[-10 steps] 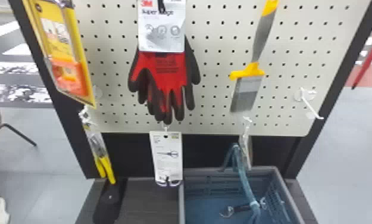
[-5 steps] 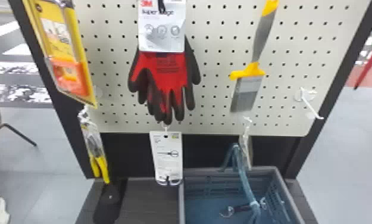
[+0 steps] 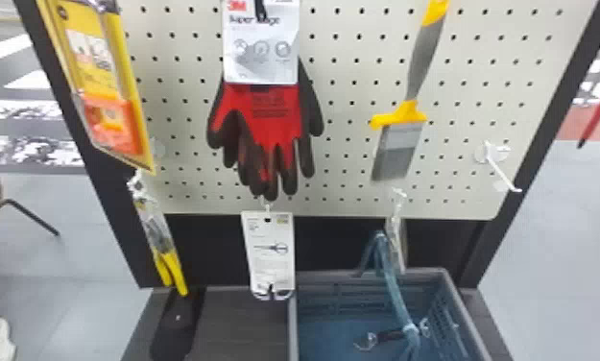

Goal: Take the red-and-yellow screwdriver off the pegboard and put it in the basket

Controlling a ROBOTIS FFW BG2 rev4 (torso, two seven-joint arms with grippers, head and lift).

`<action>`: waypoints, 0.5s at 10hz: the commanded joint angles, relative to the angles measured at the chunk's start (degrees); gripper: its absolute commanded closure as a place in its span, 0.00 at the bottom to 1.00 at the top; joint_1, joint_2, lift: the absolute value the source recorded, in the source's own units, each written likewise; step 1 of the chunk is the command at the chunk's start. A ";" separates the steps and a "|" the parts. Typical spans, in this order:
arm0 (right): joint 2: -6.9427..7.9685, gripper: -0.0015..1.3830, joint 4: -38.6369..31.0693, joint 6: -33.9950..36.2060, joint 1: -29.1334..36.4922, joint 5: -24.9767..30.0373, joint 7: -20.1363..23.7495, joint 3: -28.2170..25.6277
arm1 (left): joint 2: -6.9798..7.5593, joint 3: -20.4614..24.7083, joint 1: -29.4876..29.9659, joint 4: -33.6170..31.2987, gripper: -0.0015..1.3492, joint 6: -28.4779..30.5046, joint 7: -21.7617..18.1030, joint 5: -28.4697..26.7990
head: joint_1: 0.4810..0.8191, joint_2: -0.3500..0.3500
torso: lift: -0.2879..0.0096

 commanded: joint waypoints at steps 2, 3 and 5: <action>-0.31 0.77 -1.23 0.15 0.92 -0.15 -0.32 -1.61 | 0.01 0.00 -0.06 0.00 0.10 0.00 -0.29 0.02 | 0.20 0.50 | 0.63; -0.40 0.77 -1.37 0.15 0.92 -0.24 -0.40 -1.79 | 0.01 0.00 -0.06 0.00 0.10 0.00 -0.29 0.11 | 0.20 0.50 | 0.63; -0.57 0.77 -1.51 0.15 0.18 -0.24 -0.49 -1.79 | 0.10 0.00 -0.18 0.00 0.10 0.00 -0.47 0.11 | 0.20 0.50 | 0.63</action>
